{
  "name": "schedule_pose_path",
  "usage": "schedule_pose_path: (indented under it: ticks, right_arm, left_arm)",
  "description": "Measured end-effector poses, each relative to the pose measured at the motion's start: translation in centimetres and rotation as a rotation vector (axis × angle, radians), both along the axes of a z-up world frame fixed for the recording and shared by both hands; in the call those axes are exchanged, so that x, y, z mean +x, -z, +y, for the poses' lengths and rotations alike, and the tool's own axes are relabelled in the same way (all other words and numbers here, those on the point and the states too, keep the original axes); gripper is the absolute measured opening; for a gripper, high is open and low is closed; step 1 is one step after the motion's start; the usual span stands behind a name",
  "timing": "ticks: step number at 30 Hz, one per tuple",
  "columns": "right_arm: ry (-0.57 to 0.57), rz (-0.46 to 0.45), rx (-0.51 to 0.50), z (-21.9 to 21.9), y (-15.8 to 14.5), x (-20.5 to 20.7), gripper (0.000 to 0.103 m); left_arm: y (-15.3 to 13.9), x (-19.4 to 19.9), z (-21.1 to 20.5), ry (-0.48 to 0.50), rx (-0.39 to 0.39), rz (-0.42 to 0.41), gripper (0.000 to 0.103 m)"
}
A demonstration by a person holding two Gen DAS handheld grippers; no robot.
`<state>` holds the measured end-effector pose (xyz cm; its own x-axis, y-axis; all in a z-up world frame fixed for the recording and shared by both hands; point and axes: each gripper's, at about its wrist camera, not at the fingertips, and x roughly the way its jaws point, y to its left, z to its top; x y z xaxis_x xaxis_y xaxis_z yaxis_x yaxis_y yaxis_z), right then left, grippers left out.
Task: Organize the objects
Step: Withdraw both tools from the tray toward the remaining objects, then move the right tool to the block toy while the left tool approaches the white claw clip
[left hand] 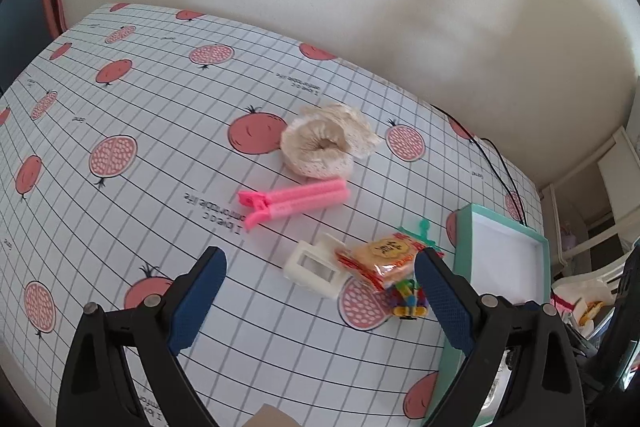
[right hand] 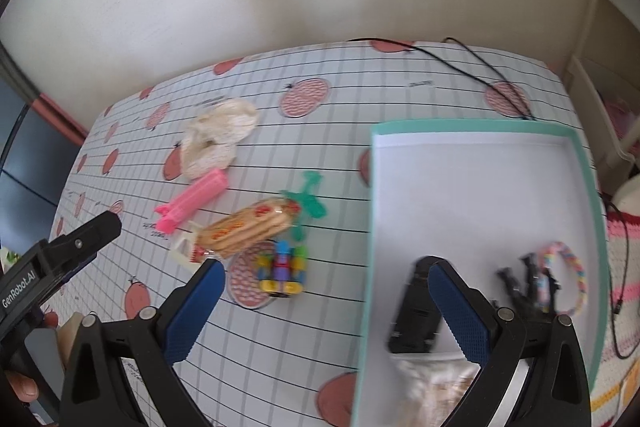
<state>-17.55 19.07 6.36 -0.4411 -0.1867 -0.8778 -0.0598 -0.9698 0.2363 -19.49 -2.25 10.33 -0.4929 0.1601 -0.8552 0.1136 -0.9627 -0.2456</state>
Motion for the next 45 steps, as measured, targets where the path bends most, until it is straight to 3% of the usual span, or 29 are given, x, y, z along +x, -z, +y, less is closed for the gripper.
schedule_pose_path:
  ticks: [10, 25, 33, 45]
  right_arm:
    - [-0.060, -0.002, 0.022, -3.0, 0.9, -1.0, 0.098]
    - [-0.110, -0.056, 0.073, -4.4, 3.5, -1.6, 0.081]
    - [-0.117, -0.082, 0.079, -4.7, 4.5, -1.9, 0.077]
    - [-0.117, -0.114, 0.084, -4.6, 5.9, -2.0, 0.072]
  left_arm:
    - [0.2, -0.6, -2.3, -0.007, -0.021, 0.014, 0.095]
    - [3.1, -1.6, -0.1, 0.089, -0.061, -0.044, 0.095]
    - [5.1, -2.1, 0.7, 0.104, -0.094, -0.105, 0.095]
    - [6.4, -2.6, 3.0, 0.163, -0.155, -0.124, 0.095]
